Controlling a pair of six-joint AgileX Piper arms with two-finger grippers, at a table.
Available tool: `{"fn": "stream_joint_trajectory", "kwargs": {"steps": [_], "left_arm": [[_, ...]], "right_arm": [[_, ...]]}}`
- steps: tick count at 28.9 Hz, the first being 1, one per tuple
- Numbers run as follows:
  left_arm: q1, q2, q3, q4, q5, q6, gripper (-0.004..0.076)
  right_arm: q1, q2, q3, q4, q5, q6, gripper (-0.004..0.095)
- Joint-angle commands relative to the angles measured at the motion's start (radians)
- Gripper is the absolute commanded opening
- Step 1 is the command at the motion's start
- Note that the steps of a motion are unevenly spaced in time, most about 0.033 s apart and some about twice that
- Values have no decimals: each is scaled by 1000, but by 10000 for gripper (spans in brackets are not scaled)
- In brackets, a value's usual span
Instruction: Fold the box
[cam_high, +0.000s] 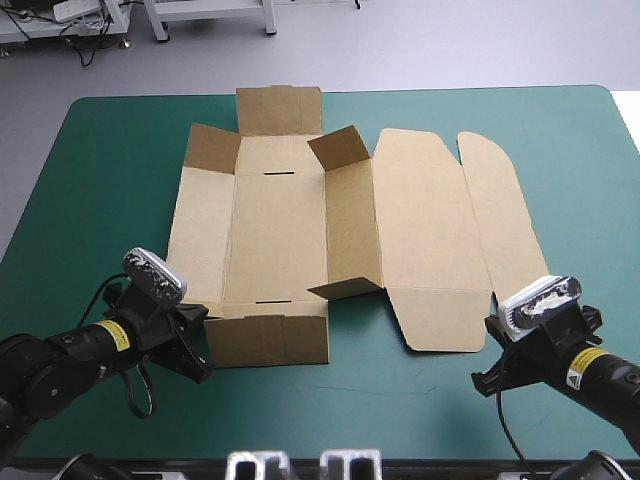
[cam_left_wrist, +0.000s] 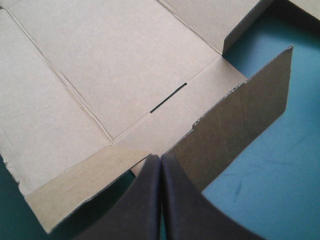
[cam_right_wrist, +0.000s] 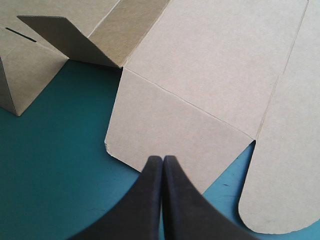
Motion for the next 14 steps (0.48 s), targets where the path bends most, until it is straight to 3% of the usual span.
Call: {"fn": "stream_joint_trajectory", "kwargs": {"steps": [1, 14], "left_arm": [[-1, -3, -31, -43, -62, -8, -9], [-1, -3, -31, -56, -6, -8, -9]], "right_arm": [[1, 1, -32, -5, -63, 2, -20], [1, 1, -32, -6, -67, 2, -20]]}}
